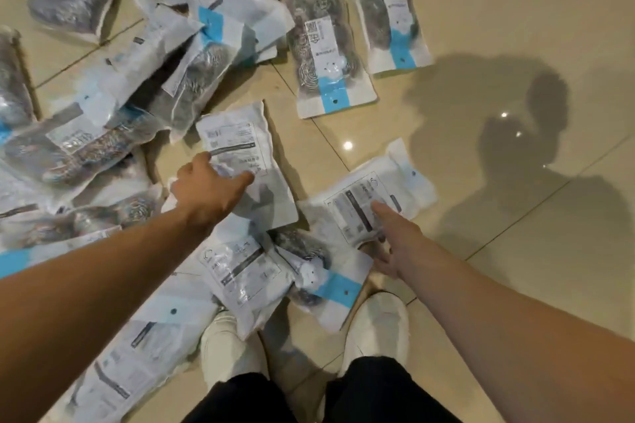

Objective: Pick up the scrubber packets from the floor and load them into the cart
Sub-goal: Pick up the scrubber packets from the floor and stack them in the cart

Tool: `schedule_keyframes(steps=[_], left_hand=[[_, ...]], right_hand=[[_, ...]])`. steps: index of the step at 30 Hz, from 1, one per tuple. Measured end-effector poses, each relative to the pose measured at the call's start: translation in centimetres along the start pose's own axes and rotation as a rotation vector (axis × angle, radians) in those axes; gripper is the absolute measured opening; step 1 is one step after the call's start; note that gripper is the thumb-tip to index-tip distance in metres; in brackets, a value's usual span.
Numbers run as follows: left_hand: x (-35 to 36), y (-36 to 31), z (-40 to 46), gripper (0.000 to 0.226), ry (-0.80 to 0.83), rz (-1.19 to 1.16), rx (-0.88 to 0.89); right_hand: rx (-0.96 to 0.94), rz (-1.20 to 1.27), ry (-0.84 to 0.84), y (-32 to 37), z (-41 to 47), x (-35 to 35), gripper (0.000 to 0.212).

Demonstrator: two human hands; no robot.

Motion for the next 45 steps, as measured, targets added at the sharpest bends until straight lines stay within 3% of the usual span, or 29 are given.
schedule_keyframes(steps=[3,5,8,12,16,19,23,30,37,45], left_hand=[[1.2,1.7,2.6,0.104,-0.001,-0.267,-0.120],[1.6,2.4,3.2,0.093,-0.021,-0.385,-0.168],[1.8,2.5,3.6,0.086,-0.009,-0.391,-0.208],[1.7,1.9,3.2,0.063,0.049,-0.342,-0.233],[0.7,0.5,0.4,0.035,0.107,-0.447,-0.170],[-2.3,-0.5,-4.0,0.035,0.172,-0.478,-0.158],[-8.9,-2.1,-12.6,0.042,0.245,-0.534,-0.117],[-26.2,-7.7,-33.1,0.044,0.290,-0.634,0.062],[-44.2,-9.7,-50.1,0.047,0.273,-0.693,0.131],[-53.6,-6.3,-59.9,0.061,0.218,-0.870,0.208]], right_hand=[[0.006,0.015,0.033,-0.2,3.2,1.5,0.032],[-0.029,0.067,0.030,-0.1,4.8,2.4,0.045],[-0.053,0.116,-0.043,-0.3,7.3,2.3,0.059],[-0.094,0.123,-0.100,0.3,6.4,1.9,0.050],[-0.326,0.055,-0.195,2.8,1.6,0.2,0.056],[-0.616,-0.204,-0.175,5.5,-5.8,-1.6,0.049],[-0.775,-0.409,-0.087,7.6,-17.4,-4.2,0.032],[-0.676,-0.275,0.001,7.7,-41.9,-10.9,0.043],[-0.739,-0.234,0.171,6.9,-68.0,-12.5,0.047],[-0.905,-0.274,0.341,4.6,-83.3,-11.1,0.042]])
Point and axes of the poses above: each hand's wrist, its own z-axis towards the middle knuckle, its own x-axis out of the palm, y = z × x, the point moved 7 cm from there along z, towards the middle knuckle, and after that the axes turned 1 degree about z, right-handed, at the moved point
